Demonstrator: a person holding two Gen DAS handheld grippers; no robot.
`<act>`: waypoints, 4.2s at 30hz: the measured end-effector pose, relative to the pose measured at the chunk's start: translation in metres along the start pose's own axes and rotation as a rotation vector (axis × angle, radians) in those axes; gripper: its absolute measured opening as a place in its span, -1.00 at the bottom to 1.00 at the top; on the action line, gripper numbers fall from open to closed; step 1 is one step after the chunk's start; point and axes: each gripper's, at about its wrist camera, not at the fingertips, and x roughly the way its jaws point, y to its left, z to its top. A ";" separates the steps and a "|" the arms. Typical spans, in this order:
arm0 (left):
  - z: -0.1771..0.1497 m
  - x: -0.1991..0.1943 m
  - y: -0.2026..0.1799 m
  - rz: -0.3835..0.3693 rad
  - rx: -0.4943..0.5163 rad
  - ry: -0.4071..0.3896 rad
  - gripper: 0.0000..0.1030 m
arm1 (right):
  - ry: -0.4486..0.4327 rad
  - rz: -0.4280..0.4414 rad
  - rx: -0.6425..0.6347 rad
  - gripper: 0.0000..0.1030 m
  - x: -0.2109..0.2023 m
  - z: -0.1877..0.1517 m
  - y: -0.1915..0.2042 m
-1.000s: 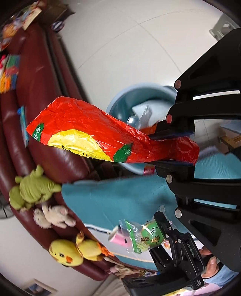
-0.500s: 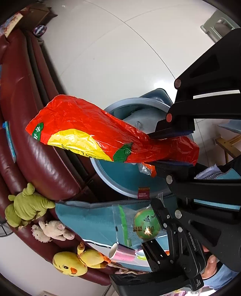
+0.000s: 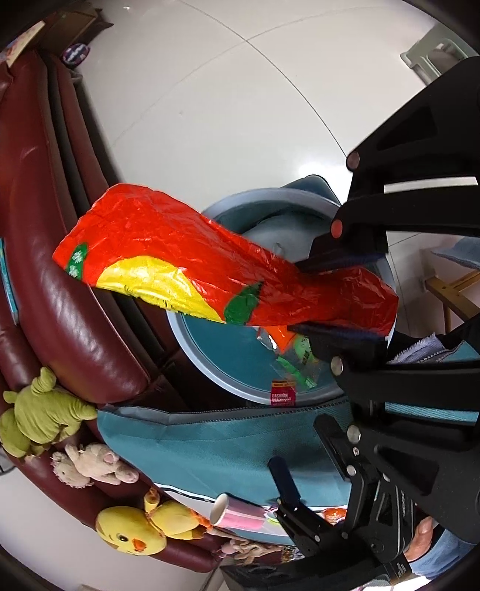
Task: Collect trash
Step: 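Open both tools to drop the seed packet and chip bag into the bin, then move both tools back over the remaining trash on the table, then grasp the orange egg container with the left tool while the right tool grasps the white bowl, then carry the egg container and white bowl over the trash bin with both tools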
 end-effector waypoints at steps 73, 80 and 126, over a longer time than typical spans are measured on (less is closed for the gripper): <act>-0.207 -0.121 0.221 0.069 -0.063 -0.132 0.88 | 0.228 -0.034 -0.244 0.61 0.047 -0.072 0.256; -0.199 -0.103 0.218 0.042 0.016 -0.112 0.49 | 0.227 -0.041 -0.245 0.61 0.052 -0.064 0.263; -0.174 -0.124 0.215 0.007 -0.312 -0.206 0.16 | 0.053 0.056 -0.277 0.01 0.044 -0.039 0.267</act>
